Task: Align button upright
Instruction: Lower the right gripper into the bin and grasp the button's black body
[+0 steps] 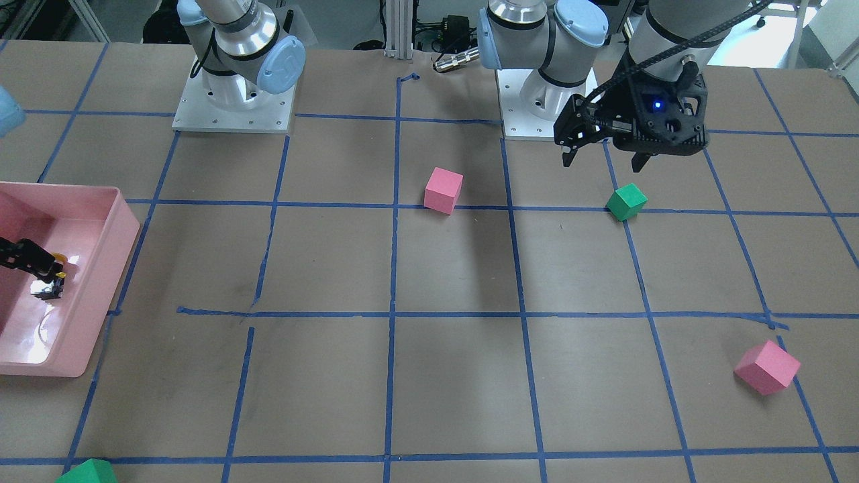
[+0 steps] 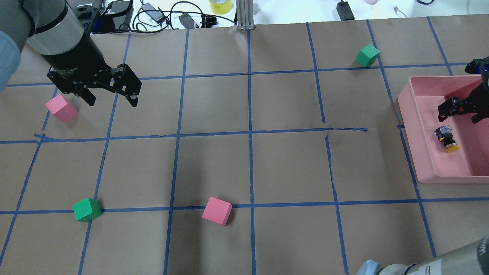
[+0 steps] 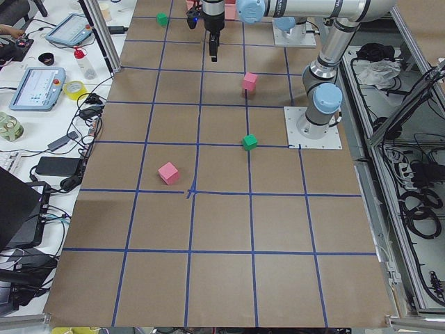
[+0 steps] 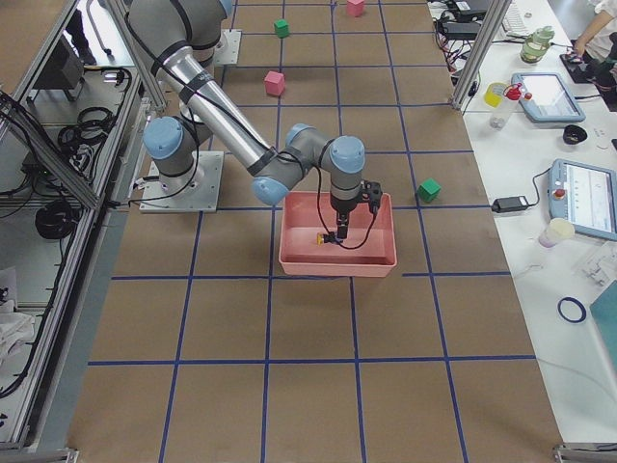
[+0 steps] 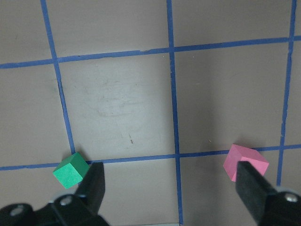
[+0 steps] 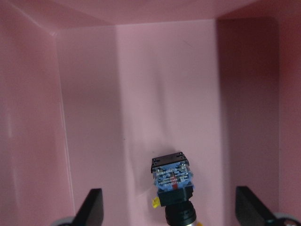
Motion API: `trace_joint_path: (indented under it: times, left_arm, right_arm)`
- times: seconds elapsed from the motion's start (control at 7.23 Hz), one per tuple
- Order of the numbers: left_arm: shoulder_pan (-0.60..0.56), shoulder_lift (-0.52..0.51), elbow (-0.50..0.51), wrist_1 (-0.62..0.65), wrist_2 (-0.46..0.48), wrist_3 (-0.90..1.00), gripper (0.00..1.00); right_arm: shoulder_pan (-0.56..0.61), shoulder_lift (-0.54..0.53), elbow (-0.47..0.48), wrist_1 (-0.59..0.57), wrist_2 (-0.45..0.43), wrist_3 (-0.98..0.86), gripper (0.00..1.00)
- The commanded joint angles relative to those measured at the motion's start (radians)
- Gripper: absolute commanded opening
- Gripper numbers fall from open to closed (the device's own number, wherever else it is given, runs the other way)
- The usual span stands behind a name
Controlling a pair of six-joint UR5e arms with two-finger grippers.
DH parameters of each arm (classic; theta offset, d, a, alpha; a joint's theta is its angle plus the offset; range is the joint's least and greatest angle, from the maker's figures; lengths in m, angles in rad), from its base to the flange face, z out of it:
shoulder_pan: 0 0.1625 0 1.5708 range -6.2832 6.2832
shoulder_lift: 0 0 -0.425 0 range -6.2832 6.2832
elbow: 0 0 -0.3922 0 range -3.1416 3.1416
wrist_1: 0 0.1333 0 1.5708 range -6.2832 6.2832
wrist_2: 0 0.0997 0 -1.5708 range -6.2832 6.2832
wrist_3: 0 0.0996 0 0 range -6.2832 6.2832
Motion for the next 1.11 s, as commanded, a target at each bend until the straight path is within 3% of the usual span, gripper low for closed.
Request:
trace_joint_path:
  times: [0.0, 0.97]
  left_arm:
    - [0.000, -0.002, -0.001, 0.001, 0.000, 0.003, 1.00]
    - [0.000, -0.003, -0.001, -0.002, 0.006, 0.022, 1.00]
  right_arm:
    - [0.000, 0.003, 0.001, -0.003, 0.005, -0.054, 1.00]
    - [0.000, 0.088, 0.001, -0.077, 0.012, -0.154, 1.00]
